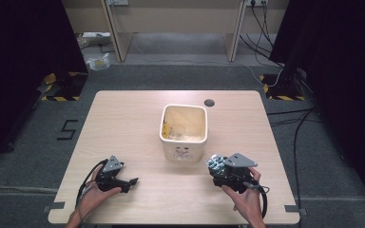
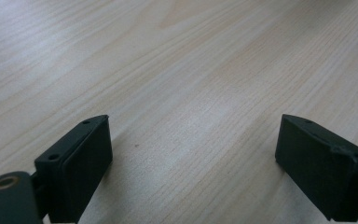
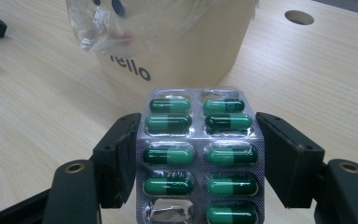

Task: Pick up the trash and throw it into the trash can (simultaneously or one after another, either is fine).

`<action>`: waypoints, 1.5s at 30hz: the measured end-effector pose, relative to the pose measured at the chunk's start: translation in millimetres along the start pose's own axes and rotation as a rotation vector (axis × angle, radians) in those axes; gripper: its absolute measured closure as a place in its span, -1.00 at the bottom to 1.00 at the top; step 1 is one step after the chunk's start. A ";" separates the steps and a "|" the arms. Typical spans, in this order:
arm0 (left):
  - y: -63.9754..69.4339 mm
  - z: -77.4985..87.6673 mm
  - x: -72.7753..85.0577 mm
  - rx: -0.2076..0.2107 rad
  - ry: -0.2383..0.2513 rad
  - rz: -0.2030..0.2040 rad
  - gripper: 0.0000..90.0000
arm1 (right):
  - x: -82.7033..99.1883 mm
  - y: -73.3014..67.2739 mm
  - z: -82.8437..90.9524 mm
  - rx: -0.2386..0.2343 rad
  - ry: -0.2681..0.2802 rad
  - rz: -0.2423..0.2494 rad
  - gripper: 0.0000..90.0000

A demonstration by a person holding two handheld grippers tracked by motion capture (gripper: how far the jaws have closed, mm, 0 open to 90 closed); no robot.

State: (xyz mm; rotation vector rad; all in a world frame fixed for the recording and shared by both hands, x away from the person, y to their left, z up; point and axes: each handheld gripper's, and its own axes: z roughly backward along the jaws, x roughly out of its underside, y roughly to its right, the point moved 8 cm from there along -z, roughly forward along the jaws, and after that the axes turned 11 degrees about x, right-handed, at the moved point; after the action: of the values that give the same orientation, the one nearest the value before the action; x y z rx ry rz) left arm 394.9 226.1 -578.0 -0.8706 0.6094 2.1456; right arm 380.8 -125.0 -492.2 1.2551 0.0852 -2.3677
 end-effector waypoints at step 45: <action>0.0 -0.1 -0.2 0.000 0.002 0.001 -0.78 | -50.3 27.2 29.6 0.041 0.107 -0.001 -0.24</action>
State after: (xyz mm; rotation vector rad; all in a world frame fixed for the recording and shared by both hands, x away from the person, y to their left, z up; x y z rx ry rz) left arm 395.0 226.0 -577.9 -0.8728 0.6105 2.1456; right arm 393.6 -138.7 -430.6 1.4011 0.0717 -2.3133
